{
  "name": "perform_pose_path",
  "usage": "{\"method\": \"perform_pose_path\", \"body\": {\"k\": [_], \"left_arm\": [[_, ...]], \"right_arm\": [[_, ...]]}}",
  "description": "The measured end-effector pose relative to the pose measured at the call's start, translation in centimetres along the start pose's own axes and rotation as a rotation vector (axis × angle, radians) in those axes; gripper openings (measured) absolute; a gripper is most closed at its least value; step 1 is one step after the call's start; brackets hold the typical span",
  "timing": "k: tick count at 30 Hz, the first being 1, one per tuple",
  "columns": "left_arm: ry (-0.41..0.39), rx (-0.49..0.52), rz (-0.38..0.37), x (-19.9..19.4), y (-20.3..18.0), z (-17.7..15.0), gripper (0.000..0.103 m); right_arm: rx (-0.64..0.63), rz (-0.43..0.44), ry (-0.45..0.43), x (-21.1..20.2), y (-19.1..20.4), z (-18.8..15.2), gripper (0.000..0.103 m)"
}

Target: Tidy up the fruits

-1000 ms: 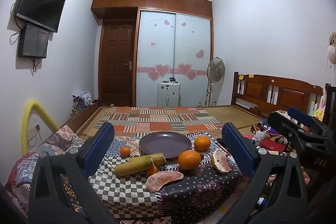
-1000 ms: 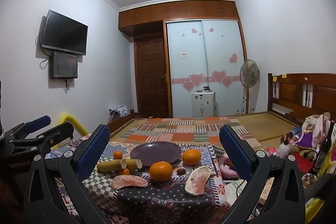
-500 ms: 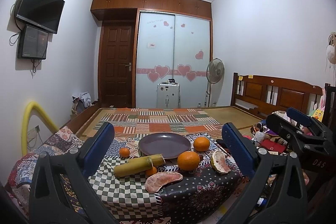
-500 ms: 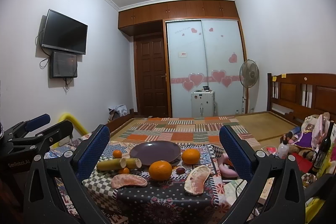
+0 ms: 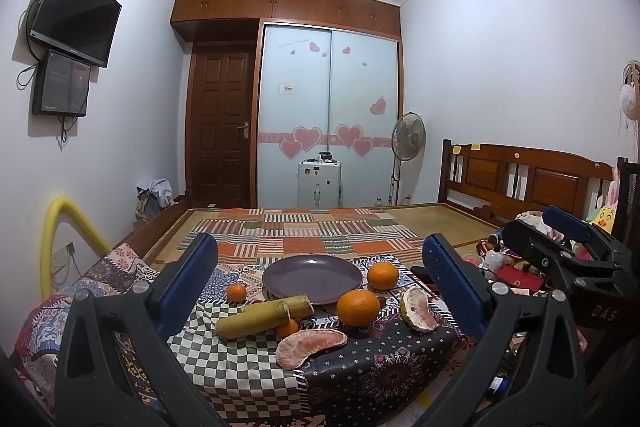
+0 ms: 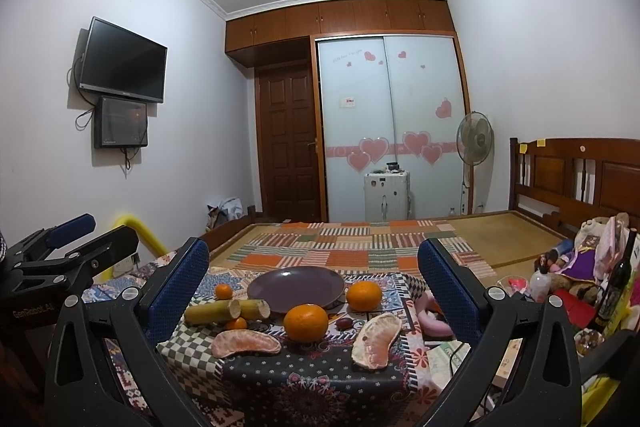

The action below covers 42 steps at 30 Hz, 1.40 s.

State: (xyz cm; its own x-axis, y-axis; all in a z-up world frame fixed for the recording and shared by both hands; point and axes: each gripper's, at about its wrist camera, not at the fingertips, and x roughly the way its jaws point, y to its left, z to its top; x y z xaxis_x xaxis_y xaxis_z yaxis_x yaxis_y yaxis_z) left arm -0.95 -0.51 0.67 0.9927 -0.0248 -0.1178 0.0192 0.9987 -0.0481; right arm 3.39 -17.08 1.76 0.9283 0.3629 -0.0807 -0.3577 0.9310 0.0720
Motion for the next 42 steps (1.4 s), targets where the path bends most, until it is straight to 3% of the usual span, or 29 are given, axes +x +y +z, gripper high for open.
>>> {"method": "perform_pose_path", "body": {"k": [37,42], "left_arm": [[0.008,-0.005,0.007,0.8,0.6,-0.5,0.103],[0.03,-0.01,0.004,1.9,1.1,-1.3,0.103]], "right_arm": [[-0.016,0.019,0.015,1.2,0.6,-0.8,0.103],[-0.037,-0.011,0.038,2.3,0.6,-1.3,0.103]]}}
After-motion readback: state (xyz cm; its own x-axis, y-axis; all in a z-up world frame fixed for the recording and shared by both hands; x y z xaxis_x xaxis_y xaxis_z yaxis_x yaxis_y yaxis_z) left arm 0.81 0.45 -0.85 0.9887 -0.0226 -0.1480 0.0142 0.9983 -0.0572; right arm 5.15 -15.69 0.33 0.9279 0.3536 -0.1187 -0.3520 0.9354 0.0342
